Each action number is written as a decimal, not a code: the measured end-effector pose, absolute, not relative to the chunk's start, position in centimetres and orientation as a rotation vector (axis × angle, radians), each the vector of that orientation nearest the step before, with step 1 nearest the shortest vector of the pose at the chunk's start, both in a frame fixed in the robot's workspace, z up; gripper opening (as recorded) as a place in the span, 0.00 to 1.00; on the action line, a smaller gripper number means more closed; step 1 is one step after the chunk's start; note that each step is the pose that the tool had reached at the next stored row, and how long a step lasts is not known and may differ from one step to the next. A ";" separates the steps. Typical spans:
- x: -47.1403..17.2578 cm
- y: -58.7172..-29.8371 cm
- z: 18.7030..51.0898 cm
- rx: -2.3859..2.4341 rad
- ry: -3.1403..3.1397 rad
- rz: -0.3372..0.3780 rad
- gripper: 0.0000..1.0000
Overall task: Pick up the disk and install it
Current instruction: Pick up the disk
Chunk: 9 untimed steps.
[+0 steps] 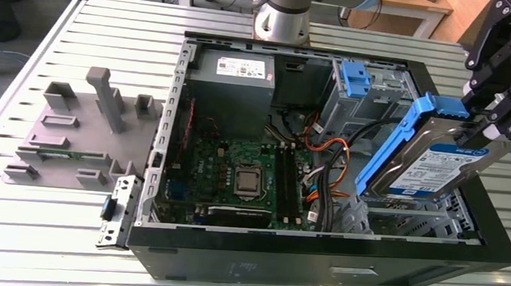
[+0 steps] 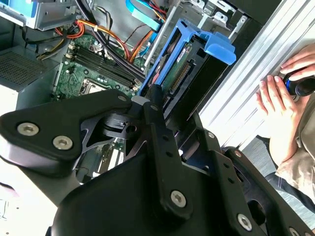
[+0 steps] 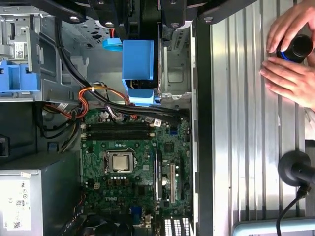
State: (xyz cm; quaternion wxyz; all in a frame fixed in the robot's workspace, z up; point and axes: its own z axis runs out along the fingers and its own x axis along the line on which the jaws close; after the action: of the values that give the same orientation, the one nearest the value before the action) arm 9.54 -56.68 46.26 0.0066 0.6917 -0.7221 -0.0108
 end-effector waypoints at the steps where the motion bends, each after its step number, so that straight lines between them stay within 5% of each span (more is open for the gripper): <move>1: 9.7 -56.7 46.2 2.164 -2.259 -0.034 0.35; 9: 10.5 -56.7 46.0 2.169 -2.253 -0.034 0.35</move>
State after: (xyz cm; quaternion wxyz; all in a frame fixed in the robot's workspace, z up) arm 10.53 -56.71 45.96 0.0068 0.6935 -0.7203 -0.0107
